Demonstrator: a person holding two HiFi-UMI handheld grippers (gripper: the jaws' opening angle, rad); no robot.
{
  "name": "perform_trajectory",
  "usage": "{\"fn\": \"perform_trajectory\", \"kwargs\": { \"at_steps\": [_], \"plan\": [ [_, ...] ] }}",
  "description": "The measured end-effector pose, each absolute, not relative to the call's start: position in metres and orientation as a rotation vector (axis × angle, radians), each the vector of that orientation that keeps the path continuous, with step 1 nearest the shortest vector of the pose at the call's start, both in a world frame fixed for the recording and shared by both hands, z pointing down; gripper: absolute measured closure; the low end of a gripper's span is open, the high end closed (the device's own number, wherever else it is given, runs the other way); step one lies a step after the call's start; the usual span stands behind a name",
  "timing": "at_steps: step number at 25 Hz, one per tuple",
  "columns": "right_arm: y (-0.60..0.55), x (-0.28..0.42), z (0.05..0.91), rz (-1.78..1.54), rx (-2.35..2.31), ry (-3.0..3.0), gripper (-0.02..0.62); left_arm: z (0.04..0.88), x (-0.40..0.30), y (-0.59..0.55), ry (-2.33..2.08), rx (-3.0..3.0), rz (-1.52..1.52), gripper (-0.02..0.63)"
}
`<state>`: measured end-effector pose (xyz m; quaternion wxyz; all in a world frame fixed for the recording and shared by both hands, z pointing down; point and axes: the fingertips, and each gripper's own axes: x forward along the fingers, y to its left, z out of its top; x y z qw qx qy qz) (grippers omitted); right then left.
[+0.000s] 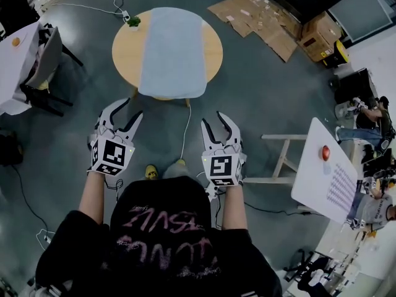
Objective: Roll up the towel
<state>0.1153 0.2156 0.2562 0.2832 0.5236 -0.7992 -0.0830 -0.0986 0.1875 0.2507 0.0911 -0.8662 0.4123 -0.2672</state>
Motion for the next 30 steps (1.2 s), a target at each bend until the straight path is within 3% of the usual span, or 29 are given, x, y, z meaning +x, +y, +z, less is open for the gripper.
{"fn": "perform_trajectory", "kwargs": {
  "at_steps": [21, 30],
  "plan": [
    [0.122, 0.154, 0.381, -0.310, 1.160, -2.085, 0.380, 0.383, -0.032, 0.122, 1.148, -2.402, -1.186, 0.380],
    [0.103, 0.138, 0.437, -0.387, 1.133, -2.042, 0.342, 0.440, -0.038, 0.103, 1.101, -2.202, -1.275, 0.360]
  ]
}}
